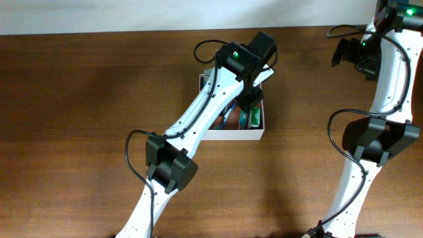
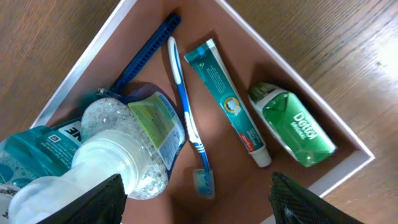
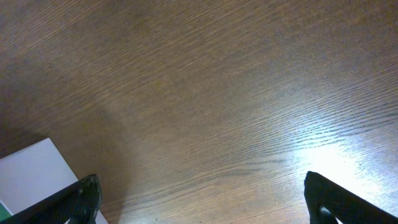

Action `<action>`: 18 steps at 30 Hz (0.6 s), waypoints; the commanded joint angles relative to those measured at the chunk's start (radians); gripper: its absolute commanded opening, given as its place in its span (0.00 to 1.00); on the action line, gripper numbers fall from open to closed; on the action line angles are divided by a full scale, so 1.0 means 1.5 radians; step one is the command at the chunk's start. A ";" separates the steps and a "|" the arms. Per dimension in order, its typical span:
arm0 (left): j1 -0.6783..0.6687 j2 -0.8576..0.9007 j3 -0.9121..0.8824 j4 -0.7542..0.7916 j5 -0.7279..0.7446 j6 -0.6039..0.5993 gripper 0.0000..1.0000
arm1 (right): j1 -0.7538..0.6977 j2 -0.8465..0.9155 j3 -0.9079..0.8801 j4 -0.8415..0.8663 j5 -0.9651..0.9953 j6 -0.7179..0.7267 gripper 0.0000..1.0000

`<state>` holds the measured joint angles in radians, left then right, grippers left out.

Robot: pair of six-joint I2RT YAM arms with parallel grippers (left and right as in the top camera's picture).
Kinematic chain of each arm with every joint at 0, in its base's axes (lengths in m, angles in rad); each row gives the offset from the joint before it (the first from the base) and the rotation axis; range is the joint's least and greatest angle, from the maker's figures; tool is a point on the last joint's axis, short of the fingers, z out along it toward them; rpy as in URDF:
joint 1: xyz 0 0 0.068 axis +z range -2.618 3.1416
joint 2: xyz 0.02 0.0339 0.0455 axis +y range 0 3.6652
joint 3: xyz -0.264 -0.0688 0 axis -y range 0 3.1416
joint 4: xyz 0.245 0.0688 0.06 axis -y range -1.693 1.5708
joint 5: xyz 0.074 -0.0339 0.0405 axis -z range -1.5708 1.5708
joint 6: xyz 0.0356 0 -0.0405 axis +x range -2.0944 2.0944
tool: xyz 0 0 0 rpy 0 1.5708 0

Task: Pack container
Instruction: 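Carry the toothbrush over the box and lower it inside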

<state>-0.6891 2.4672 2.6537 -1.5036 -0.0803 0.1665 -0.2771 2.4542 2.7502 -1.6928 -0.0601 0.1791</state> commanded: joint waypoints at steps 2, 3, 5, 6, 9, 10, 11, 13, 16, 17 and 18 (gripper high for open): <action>-0.008 -0.042 0.088 -0.004 0.079 -0.021 0.75 | 0.001 -0.012 -0.004 -0.004 0.009 -0.005 0.98; -0.007 -0.053 0.105 -0.004 0.095 -0.021 0.75 | 0.001 -0.012 -0.004 -0.004 0.009 -0.005 0.98; -0.007 -0.089 0.152 -0.006 0.140 -0.021 0.75 | 0.001 -0.012 -0.004 -0.004 0.009 -0.005 0.98; -0.007 -0.102 0.166 -0.009 0.151 -0.021 0.76 | 0.001 -0.012 -0.004 -0.004 0.008 -0.005 0.99; -0.007 -0.152 0.201 -0.033 0.163 -0.028 0.76 | 0.001 -0.012 -0.004 -0.004 0.009 -0.005 0.98; -0.007 -0.178 0.208 -0.049 0.160 -0.029 0.78 | 0.001 -0.012 -0.004 -0.004 0.009 -0.005 0.98; -0.005 -0.195 0.209 -0.060 0.150 -0.033 0.81 | 0.001 -0.012 -0.004 -0.004 0.008 -0.005 0.98; 0.001 -0.231 0.209 -0.083 0.087 -0.075 0.85 | 0.001 -0.012 -0.004 -0.004 0.009 -0.005 0.98; 0.019 -0.289 0.207 -0.123 -0.033 -0.163 0.86 | 0.001 -0.012 -0.004 -0.004 0.009 -0.005 0.98; 0.026 -0.307 0.201 -0.123 -0.026 -0.164 0.86 | 0.001 -0.012 -0.004 -0.004 0.009 -0.005 0.98; 0.032 -0.324 0.198 -0.123 -0.019 -0.164 0.86 | 0.001 -0.012 -0.004 -0.004 0.009 -0.005 0.98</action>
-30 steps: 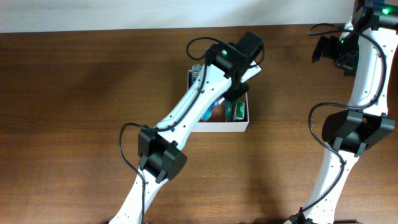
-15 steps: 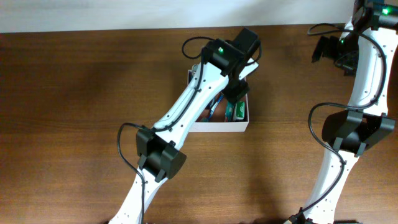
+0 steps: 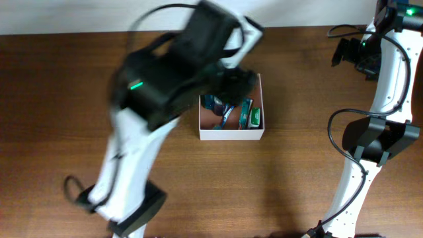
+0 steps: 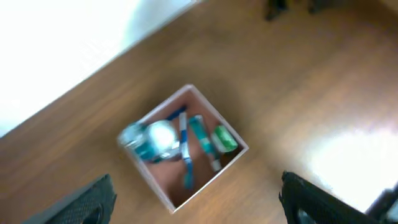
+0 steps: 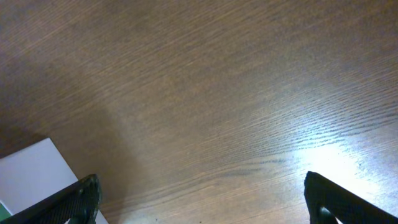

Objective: Pack container

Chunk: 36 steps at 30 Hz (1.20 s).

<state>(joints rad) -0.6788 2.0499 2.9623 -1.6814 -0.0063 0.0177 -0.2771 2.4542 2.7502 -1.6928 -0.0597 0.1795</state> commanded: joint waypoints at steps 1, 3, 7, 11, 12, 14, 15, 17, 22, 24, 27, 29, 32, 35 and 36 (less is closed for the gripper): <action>0.031 -0.061 -0.008 -0.004 -0.070 -0.070 0.86 | 0.001 -0.012 -0.004 -0.004 0.008 -0.005 0.98; 0.040 -0.090 -0.009 -0.004 -0.069 -0.075 0.86 | 0.001 -0.012 -0.004 -0.004 0.008 -0.005 0.98; 0.052 -0.153 -0.054 -0.004 -0.078 -0.082 0.86 | 0.001 -0.012 -0.004 -0.004 0.008 -0.005 0.98; 0.063 -0.235 -0.201 -0.004 -0.158 -0.147 0.86 | 0.001 -0.012 -0.004 -0.004 0.008 -0.005 0.98; 0.066 -0.261 -0.249 -0.004 -0.188 -0.173 0.86 | 0.001 -0.012 -0.004 -0.004 0.008 -0.005 0.98; 0.068 -0.319 -0.351 -0.004 -0.237 -0.225 0.87 | 0.001 -0.012 -0.004 -0.004 0.008 -0.005 0.98; 0.068 -0.346 -0.395 -0.004 -0.253 -0.245 0.87 | 0.001 -0.012 -0.004 -0.004 0.008 -0.005 0.99; 0.068 -0.404 -0.484 -0.004 -0.274 -0.279 0.87 | 0.001 -0.012 -0.004 -0.004 0.008 -0.005 0.98; 0.068 -0.559 -0.674 -0.004 -0.266 -0.367 0.87 | 0.001 -0.012 -0.004 -0.004 0.008 -0.005 0.98; 0.068 -0.632 -0.754 -0.002 -0.267 -0.420 0.93 | 0.001 -0.012 -0.004 -0.004 0.008 -0.005 0.98; 0.068 -0.704 -0.840 0.009 -0.267 -0.444 0.99 | 0.001 -0.012 -0.004 -0.004 0.008 -0.005 0.98; 0.068 -0.739 -0.884 0.019 -0.262 -0.444 0.99 | 0.001 -0.012 -0.004 -0.004 0.008 -0.005 0.98; 0.068 -0.768 -0.922 0.019 -0.238 -0.444 0.99 | 0.001 -0.012 -0.004 -0.004 0.008 -0.005 0.98; 0.068 -0.775 -0.927 -0.003 -0.236 -0.443 0.99 | 0.001 -0.012 -0.004 -0.004 0.008 -0.005 0.98; 0.068 -0.775 -0.927 -0.003 -0.236 -0.443 0.99 | 0.001 -0.012 -0.004 -0.004 0.008 -0.005 0.98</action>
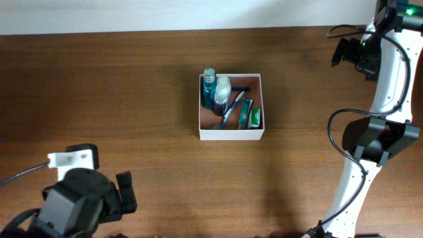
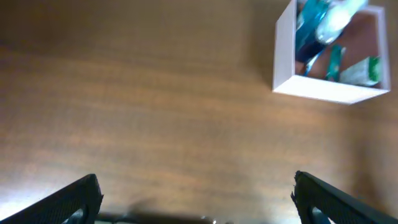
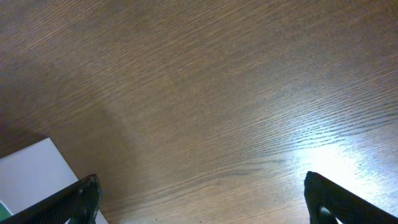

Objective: Pack container

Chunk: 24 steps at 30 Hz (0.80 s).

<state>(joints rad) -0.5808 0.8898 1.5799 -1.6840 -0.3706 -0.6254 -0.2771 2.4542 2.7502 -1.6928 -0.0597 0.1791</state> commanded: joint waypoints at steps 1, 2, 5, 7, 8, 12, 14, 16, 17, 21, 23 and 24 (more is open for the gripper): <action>0.003 -0.002 -0.006 -0.002 0.007 -0.014 0.99 | 0.001 -0.012 -0.004 -0.004 0.008 -0.005 0.98; 0.003 -0.002 -0.006 -0.002 0.007 -0.014 0.99 | 0.001 -0.012 -0.004 -0.004 0.008 -0.005 0.98; 0.003 -0.002 -0.006 -0.002 0.019 -0.014 0.99 | 0.001 -0.012 -0.004 -0.004 0.008 -0.005 0.98; 0.003 -0.002 -0.006 0.000 0.025 -0.014 0.99 | 0.001 -0.012 -0.004 -0.004 0.008 -0.005 0.98; 0.003 -0.002 -0.006 0.004 0.025 -0.014 0.99 | 0.001 -0.012 -0.004 -0.004 0.008 -0.005 0.98; 0.002 -0.002 -0.017 0.037 0.014 0.009 0.99 | 0.001 -0.012 -0.004 -0.004 0.008 -0.005 0.98; 0.002 -0.003 -0.036 0.084 0.005 0.065 0.99 | 0.001 -0.012 -0.004 -0.004 0.008 -0.005 0.98; 0.014 -0.013 -0.083 0.191 0.008 0.191 0.99 | 0.001 -0.012 -0.004 -0.004 0.008 -0.005 0.98; 0.024 -0.019 -0.108 0.236 0.016 0.238 0.99 | 0.001 -0.012 -0.004 -0.004 0.008 -0.005 0.98; 0.096 -0.059 -0.257 0.426 0.083 0.363 0.99 | 0.001 -0.012 -0.004 -0.004 0.008 -0.005 0.98; 0.130 -0.084 -0.333 0.495 0.113 0.381 0.99 | 0.001 -0.012 -0.004 -0.004 0.008 -0.005 0.98; 0.147 -0.100 -0.373 0.532 0.124 0.383 0.99 | 0.001 -0.012 -0.004 -0.004 0.008 -0.005 0.98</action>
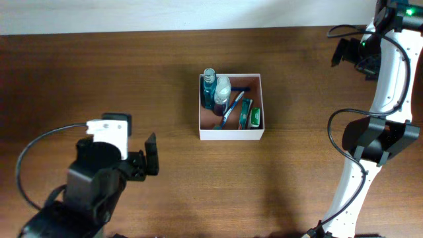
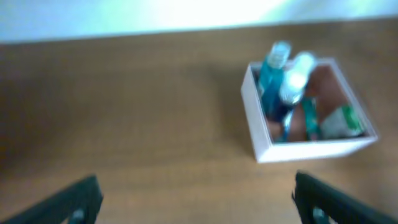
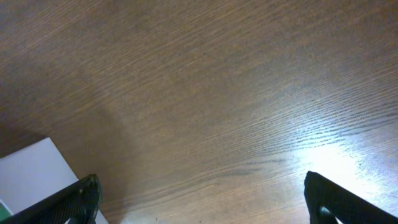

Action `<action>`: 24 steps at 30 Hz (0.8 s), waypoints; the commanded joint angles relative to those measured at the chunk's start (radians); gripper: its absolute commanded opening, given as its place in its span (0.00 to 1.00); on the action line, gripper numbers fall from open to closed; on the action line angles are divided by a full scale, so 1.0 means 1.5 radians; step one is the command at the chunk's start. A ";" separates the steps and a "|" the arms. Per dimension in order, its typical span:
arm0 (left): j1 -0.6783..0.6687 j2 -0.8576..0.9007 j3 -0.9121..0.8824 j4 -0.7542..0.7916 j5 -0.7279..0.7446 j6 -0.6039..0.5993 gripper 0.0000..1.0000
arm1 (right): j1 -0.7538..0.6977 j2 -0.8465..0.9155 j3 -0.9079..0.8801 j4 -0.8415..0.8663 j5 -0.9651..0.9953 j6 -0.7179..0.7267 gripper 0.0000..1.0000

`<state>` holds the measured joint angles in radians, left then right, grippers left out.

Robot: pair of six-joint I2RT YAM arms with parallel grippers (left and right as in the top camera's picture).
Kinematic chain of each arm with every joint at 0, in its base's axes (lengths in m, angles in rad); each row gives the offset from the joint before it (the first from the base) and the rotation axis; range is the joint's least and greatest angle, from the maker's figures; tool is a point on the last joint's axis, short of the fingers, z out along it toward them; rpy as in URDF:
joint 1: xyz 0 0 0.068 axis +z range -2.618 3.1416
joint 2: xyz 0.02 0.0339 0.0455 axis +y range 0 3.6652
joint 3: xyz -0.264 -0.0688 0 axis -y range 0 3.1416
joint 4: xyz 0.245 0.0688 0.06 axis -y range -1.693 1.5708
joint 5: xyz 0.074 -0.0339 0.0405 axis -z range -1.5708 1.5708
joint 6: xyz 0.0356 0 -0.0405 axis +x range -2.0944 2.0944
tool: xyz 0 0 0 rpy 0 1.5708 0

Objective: Pack container

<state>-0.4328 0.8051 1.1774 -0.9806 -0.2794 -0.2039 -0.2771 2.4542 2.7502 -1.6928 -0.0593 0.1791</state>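
A white box stands at the table's middle, also in the blurred left wrist view as the box. It holds a blue bottle, a clear white-capped bottle, a blue toothbrush, a teal toothpaste tube and a green bottle. My left gripper is open and empty, far to the left front of the box. My right gripper is open over bare wood at the far right back, with a white box corner at its left.
The left arm's body fills the near left of the wooden table. The right arm runs down the right edge. A white wall strip borders the back.
My left arm has risen from the near-left corner and turned, so its camera now sees the box from the side instead of from above. The right arm has not moved.
My left gripper was open low inside the box, over the bottles, toothbrush, tube and green bottle. Then it was lifted high above the box. Then it was at the near-left table corner, and now a little further in. The box's contents stayed put.
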 commanded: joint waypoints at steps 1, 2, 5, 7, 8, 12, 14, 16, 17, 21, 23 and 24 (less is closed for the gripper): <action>0.065 -0.061 -0.148 0.103 0.073 0.102 0.99 | 0.001 -0.012 -0.004 -0.004 0.008 -0.005 0.98; 0.079 -0.080 -0.190 0.143 0.081 0.102 0.99 | 0.001 -0.012 -0.004 -0.004 0.008 -0.005 0.98; 0.119 -0.147 -0.315 0.263 0.108 0.102 0.99 | 0.001 -0.012 -0.004 -0.004 0.008 -0.005 0.98; 0.145 -0.194 -0.389 0.337 0.138 0.103 0.99 | 0.001 -0.012 -0.004 -0.004 0.008 -0.005 0.98; 0.155 -0.213 -0.417 0.365 0.154 0.105 0.99 | 0.001 -0.012 -0.004 -0.004 0.008 -0.005 0.98; 0.180 -0.290 -0.534 0.488 0.217 0.149 0.99 | 0.001 -0.012 -0.004 -0.004 0.008 -0.005 0.98; 0.180 -0.314 -0.568 0.526 0.217 0.164 0.99 | 0.001 -0.012 -0.004 -0.004 0.008 -0.005 0.98; 0.184 -0.336 -0.591 0.546 0.217 0.182 0.99 | 0.001 -0.012 -0.004 -0.004 0.008 -0.005 0.98; 0.191 -0.349 -0.600 0.551 0.217 0.183 0.99 | 0.001 -0.012 -0.004 -0.004 0.008 -0.005 0.99; 0.220 -0.400 -0.622 0.549 0.217 0.182 0.99 | 0.001 -0.012 -0.004 -0.004 0.008 -0.005 0.98; 0.230 -0.423 -0.632 0.549 0.218 0.182 0.99 | 0.001 -0.012 -0.004 -0.004 0.008 -0.005 0.98; 0.234 -0.434 -0.638 0.549 0.217 0.182 0.99 | 0.001 -0.012 -0.004 -0.004 0.008 -0.005 0.98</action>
<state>-0.1066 0.2115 0.2512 -0.1658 0.0269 0.0425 -0.2771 2.4542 2.7502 -1.6928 -0.0597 0.1787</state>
